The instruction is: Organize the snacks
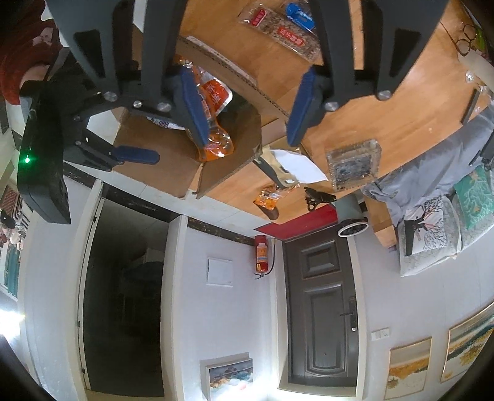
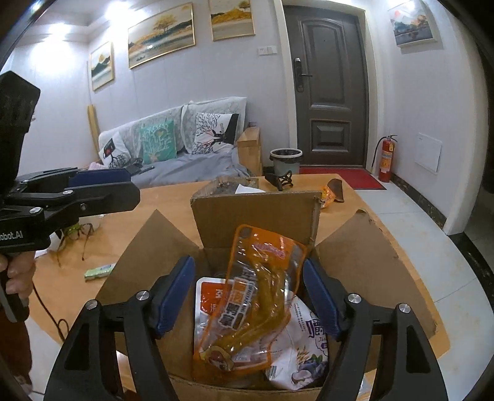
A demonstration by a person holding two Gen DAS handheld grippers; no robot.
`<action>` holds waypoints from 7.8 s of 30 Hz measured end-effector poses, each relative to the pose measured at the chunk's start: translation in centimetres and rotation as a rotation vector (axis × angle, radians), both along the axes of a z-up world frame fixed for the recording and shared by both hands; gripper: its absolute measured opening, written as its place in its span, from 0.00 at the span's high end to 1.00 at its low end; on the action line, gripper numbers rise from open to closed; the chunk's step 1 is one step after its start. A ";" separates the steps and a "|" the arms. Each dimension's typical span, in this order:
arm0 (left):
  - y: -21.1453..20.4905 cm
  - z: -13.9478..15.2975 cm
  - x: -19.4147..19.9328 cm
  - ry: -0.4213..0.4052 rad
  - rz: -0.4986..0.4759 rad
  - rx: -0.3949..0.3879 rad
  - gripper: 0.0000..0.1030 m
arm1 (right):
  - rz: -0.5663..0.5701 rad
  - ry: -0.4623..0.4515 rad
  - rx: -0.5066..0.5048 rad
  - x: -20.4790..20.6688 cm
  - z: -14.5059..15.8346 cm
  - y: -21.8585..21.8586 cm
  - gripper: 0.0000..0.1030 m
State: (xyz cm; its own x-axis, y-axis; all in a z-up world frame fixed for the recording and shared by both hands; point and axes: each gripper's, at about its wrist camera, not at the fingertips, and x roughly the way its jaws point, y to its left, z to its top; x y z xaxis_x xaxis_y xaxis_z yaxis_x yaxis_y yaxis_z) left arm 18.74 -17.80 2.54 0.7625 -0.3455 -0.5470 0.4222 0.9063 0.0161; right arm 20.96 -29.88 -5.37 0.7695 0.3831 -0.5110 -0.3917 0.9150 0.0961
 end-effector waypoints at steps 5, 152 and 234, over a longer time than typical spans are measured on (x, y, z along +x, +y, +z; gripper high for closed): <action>0.1 0.6 -0.7 -0.013 -0.010 -0.019 0.40 | -0.004 -0.021 -0.030 -1.3 0.5 0.3 0.27; -9.6 -4.2 5.0 0.204 -0.085 0.099 0.74 | -0.047 0.119 0.029 1.2 -2.4 -3.1 0.79; 15.5 -20.0 -0.3 0.374 0.283 0.068 0.67 | 0.153 0.178 -0.190 -2.1 -13.9 16.9 0.64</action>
